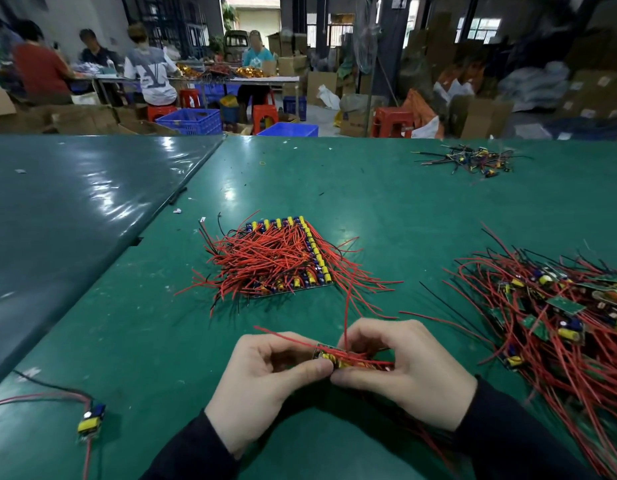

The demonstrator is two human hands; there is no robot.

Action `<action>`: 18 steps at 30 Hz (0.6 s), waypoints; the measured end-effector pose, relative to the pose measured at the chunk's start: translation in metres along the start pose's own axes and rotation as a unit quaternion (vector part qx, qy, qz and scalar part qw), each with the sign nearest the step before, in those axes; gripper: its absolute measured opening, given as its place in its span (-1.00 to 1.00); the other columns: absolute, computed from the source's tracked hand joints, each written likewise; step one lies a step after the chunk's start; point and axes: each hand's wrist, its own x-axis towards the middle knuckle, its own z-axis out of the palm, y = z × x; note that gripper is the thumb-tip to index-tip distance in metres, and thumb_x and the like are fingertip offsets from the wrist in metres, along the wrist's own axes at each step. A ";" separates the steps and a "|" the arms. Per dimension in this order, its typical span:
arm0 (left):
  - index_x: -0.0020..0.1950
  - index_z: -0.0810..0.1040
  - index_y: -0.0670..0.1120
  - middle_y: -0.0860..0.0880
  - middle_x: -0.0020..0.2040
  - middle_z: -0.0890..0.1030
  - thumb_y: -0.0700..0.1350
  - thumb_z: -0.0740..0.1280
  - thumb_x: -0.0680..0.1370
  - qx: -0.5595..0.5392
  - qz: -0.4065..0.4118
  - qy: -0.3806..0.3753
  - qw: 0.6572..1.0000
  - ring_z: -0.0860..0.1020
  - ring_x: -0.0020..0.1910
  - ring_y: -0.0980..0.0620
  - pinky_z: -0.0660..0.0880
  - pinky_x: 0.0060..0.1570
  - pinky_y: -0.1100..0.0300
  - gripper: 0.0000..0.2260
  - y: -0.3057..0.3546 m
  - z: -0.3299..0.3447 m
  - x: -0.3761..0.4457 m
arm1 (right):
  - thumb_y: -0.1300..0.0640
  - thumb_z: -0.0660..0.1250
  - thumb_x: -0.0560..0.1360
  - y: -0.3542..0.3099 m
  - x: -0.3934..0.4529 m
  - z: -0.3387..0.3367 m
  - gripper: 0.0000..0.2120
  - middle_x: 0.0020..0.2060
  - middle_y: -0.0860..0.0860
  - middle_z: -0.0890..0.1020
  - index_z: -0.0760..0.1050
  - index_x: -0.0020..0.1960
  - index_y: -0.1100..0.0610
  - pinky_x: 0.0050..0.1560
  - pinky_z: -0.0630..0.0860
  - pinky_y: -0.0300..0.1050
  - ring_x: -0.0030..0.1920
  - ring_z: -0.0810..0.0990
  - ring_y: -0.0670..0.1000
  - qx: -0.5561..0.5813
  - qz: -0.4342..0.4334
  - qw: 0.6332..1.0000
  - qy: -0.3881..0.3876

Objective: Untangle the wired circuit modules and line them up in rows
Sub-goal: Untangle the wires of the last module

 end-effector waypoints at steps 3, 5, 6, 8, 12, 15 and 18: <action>-0.28 0.70 -0.17 -0.06 -0.28 0.68 -0.25 0.52 0.30 -0.009 0.001 -0.011 1.000 0.61 -0.28 0.11 0.51 -0.24 0.32 -0.96 0.002 0.000 0.000 | 0.02 0.52 0.37 0.000 0.000 -0.004 -0.87 -0.38 -0.12 0.60 0.57 -0.25 -0.03 -0.21 0.46 -0.21 -0.33 0.50 -0.20 0.029 -0.002 0.999 -0.024; -0.31 0.69 -0.16 -0.05 -0.30 0.67 -0.27 0.52 0.29 -0.023 -0.005 -0.018 1.000 0.60 -0.29 0.12 0.51 -0.25 0.33 -0.95 0.004 0.001 0.000 | 0.05 0.51 0.38 0.000 0.000 -0.005 -0.88 -0.38 -0.12 0.58 0.57 -0.25 -0.02 -0.20 0.45 -0.21 -0.33 0.47 -0.21 0.050 -0.003 0.998 -0.041; -0.32 0.69 -0.15 -0.04 -0.30 0.67 -0.27 0.50 0.29 -0.029 -0.007 -0.025 0.999 0.60 -0.30 0.13 0.51 -0.25 0.34 -0.96 0.005 0.001 0.000 | 0.05 0.51 0.38 -0.001 0.000 -0.006 -0.89 -0.38 -0.11 0.58 0.58 -0.24 -0.01 -0.19 0.45 -0.20 -0.32 0.47 -0.20 0.065 -0.002 0.997 -0.049; -0.31 0.70 -0.14 -0.05 -0.30 0.67 -0.27 0.51 0.32 -0.029 -0.005 -0.040 0.999 0.60 -0.29 0.13 0.51 -0.25 0.34 -0.95 0.005 -0.001 -0.001 | 0.07 0.50 0.39 -0.002 -0.001 -0.007 -0.89 -0.38 -0.11 0.57 0.58 -0.24 -0.01 -0.18 0.45 -0.22 -0.31 0.46 -0.21 0.092 -0.006 0.994 -0.060; -0.25 0.69 -0.21 -0.14 -0.24 0.66 -0.25 0.42 0.30 -0.035 -0.018 -0.057 0.998 0.60 -0.27 0.04 0.53 -0.22 0.29 -0.92 0.002 -0.005 -0.001 | 0.09 0.49 0.40 0.000 -0.001 -0.008 -0.90 -0.37 -0.12 0.56 0.58 -0.24 0.01 -0.18 0.43 -0.27 -0.31 0.45 -0.21 0.127 -0.007 0.988 -0.086; -0.17 0.67 -0.27 -0.19 -0.22 0.65 -0.14 0.53 0.27 -0.095 -0.068 -0.105 0.988 0.60 -0.29 0.02 0.54 -0.26 0.25 -0.76 0.003 -0.008 -0.001 | 0.13 0.47 0.39 0.000 -0.002 -0.011 -0.96 -0.31 -0.07 0.61 0.62 -0.19 0.05 -0.18 0.45 -0.29 -0.28 0.49 -0.19 0.208 0.007 0.970 -0.123; -0.15 0.62 -0.36 -0.21 -0.26 0.63 -0.06 0.61 0.22 -0.108 -0.098 -0.122 0.982 0.59 -0.36 0.00 0.55 -0.31 0.24 -0.58 0.006 -0.011 -0.001 | 0.12 0.48 0.39 0.001 -0.003 -0.013 -0.94 -0.30 -0.06 0.63 0.62 -0.18 0.08 -0.21 0.45 -0.29 -0.28 0.50 -0.18 0.212 0.017 0.967 -0.138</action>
